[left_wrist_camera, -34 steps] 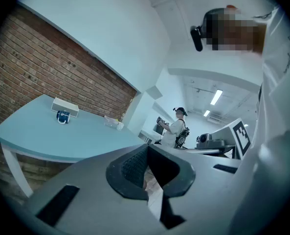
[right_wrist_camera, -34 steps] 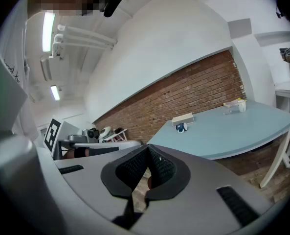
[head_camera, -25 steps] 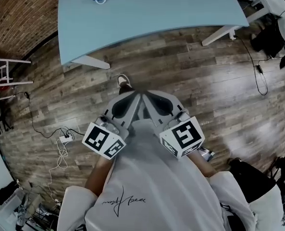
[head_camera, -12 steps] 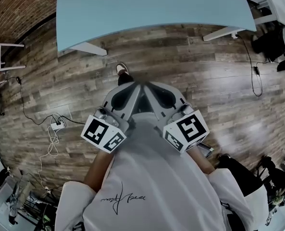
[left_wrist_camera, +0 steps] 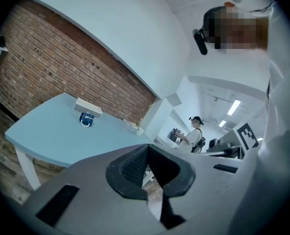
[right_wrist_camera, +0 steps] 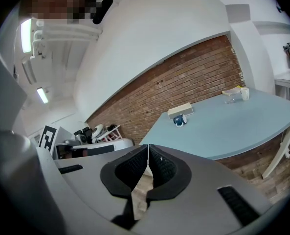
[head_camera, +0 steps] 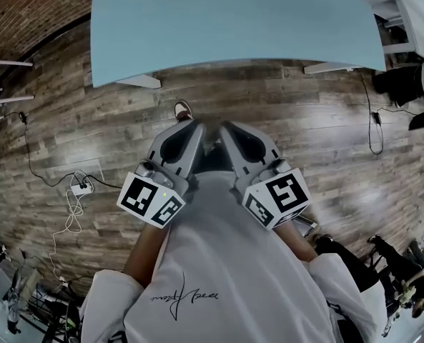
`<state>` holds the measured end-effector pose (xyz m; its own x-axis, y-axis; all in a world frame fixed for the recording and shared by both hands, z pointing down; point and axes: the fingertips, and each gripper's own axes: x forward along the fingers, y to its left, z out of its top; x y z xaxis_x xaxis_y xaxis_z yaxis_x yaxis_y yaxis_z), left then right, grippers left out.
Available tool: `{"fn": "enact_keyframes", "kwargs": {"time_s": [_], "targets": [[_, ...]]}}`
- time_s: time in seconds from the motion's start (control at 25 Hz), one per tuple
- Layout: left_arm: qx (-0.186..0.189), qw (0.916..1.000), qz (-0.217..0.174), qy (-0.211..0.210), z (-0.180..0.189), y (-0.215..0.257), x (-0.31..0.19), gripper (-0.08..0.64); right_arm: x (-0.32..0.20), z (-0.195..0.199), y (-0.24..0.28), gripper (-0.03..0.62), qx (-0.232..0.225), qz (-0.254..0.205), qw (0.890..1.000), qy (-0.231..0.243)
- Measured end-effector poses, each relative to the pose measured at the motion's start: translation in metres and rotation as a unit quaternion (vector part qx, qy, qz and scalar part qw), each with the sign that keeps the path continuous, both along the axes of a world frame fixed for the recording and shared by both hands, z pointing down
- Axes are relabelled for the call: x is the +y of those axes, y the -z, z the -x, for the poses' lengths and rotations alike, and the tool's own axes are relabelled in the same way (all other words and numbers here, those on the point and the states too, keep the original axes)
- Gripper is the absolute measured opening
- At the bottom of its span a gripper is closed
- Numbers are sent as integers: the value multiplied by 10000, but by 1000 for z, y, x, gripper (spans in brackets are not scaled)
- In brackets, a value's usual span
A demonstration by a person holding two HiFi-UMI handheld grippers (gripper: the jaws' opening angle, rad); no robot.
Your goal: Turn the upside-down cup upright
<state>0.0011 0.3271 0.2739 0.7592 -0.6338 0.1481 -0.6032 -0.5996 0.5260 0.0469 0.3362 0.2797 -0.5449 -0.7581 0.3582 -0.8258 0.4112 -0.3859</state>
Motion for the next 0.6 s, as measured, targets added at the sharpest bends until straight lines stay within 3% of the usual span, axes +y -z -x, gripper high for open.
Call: {"fn": "enact_keyframes", "kwargs": {"time_s": [0.6], "targets": [[298,9995,96,14,49,2,-108,9,-106,38,1,23,416,98,9990,-89]]}}
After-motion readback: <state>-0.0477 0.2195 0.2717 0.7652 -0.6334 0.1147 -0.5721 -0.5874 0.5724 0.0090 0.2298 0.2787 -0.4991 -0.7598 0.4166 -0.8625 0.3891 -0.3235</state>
